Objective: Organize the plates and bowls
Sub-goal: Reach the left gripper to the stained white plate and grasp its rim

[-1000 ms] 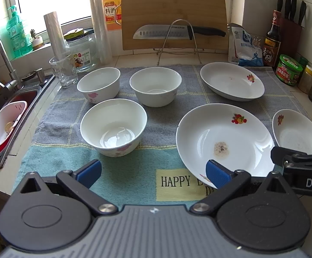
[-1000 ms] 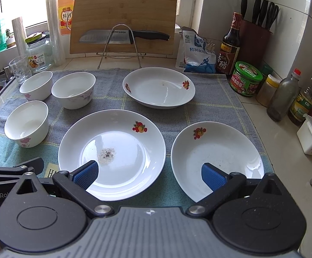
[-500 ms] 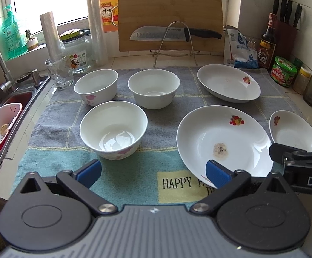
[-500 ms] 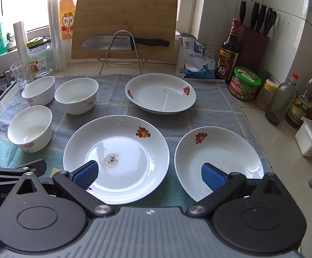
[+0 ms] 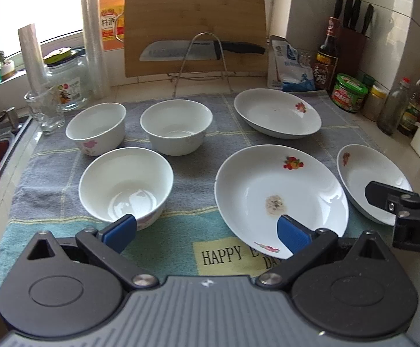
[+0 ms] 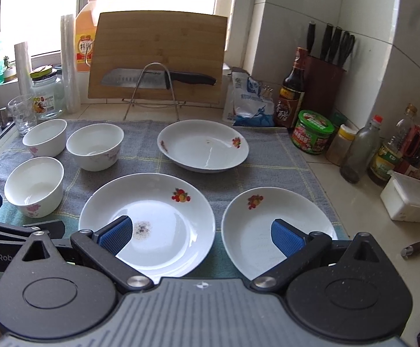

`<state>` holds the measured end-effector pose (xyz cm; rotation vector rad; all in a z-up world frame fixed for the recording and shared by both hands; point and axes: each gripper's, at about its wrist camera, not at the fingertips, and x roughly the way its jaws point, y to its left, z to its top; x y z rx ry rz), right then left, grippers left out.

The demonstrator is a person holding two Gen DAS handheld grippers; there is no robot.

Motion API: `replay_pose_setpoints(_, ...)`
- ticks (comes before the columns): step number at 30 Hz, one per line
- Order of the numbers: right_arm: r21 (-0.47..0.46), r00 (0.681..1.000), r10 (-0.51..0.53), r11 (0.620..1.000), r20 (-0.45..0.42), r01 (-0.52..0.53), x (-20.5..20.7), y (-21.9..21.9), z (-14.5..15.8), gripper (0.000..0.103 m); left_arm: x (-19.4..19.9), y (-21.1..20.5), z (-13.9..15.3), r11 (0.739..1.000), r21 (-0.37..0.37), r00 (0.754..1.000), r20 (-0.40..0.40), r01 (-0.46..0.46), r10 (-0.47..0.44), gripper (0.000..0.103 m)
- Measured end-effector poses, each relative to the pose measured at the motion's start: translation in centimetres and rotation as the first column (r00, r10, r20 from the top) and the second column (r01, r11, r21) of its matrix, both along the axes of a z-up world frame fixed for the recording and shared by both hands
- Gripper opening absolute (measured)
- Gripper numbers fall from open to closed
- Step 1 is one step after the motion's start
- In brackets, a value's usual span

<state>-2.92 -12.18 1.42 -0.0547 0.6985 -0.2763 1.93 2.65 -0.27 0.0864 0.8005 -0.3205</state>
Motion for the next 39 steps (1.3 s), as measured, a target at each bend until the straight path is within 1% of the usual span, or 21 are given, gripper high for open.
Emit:
replay_pose_setpoints(5, -0.039, 0.999, -0.035, 0.999, 0.013, 0.035, -1.7, -1.5, -0.3, 0.103, 0.4, -0.7, 0.0, 0.998, 0.008, 0.998, 0.024, 0.063, -0.064, 0.102)
replay_pose_setpoints(8, -0.048, 0.998, -0.063, 0.997, 0.02, 0.064, -2.4, -3.0, -0.9, 0.103, 0.8, -0.8, 0.2, 0.996, -0.012, 0.996, 0.037, 0.084, -0.084, 0.102)
replay_pose_setpoints(10, -0.034, 0.997, -0.078, 0.996, 0.021, 0.078, -2.8, -4.1, -1.5, 0.103, 1.1, -0.9, 0.2, 0.995, -0.025, 0.994, 0.041, 0.102, -0.1, 0.102)
replay_pose_setpoints(15, -0.014, 0.997, -0.07, 0.997, -0.008, 0.07, -3.3, -6.7, -3.7, 0.103, 1.7, -1.5, -0.1, 0.996, -0.015, 0.993, 0.074, 0.091, -0.09, 0.102)
replay_pose_setpoints(20, 0.026, 0.996, -0.063, 0.998, -0.057, 0.065, -3.5, -9.4, -6.3, 0.103, 2.7, -2.7, -0.4, 0.995, -0.008, 0.994, 0.044, 0.096, -0.095, 0.102)
replay_pose_setpoints(25, 0.077, 0.996, -0.046, 0.996, -0.079, 0.052, -3.7, -12.0, -8.4, 0.103, 3.7, -5.0, -0.4, 0.992, 0.014, 0.992, 0.03, 0.124, -0.124, 0.102)
replay_pose_setpoints(27, 0.098, 0.996, -0.027, 0.995, -0.089, 0.036, -3.7, -12.8, -9.2, 0.103, 4.2, -6.1, -0.2, 0.989, 0.005, 0.988, 0.023, 0.149, -0.149, 0.102)
replay_pose_setpoints(30, 0.133, 0.995, 0.029, 0.991, -0.097, -0.016, -3.4, -13.6, -10.3, 0.103, 4.8, -8.3, 0.1, 0.98, 0.019, 0.979, 0.034, 0.2, -0.201, 0.102)
replay_pose_setpoints(32, 0.129, 0.993, 0.067, 0.99, -0.098, -0.054, -3.0, -13.7, -10.7, 0.103, 5.1, -10.0, 0.2, 0.968, 0.043, 0.968, 0.039, 0.246, -0.248, 0.102)
replay_pose_setpoints(34, 0.122, 0.99, 0.102, 0.988, -0.096, -0.09, -2.8, -13.9, -11.0, 0.103, 5.5, -11.4, 0.2, 0.957, 0.049, 0.957, 0.031, 0.285, -0.287, 0.102)
replay_pose_setpoints(37, 0.113, 0.987, 0.136, 0.986, -0.082, -0.126, -2.5, -14.6, -11.3, 0.103, 6.1, -13.7, -0.1, 0.936, 0.059, 0.937, 0.01, 0.348, -0.349, 0.102)
replay_pose_setpoints(39, 0.123, 0.986, 0.151, 0.982, -0.073, -0.142, -2.3, -15.2, -11.4, 0.103, 6.5, -15.4, -0.3, 0.915, 0.06, 0.917, -0.012, 0.399, -0.399, 0.102)
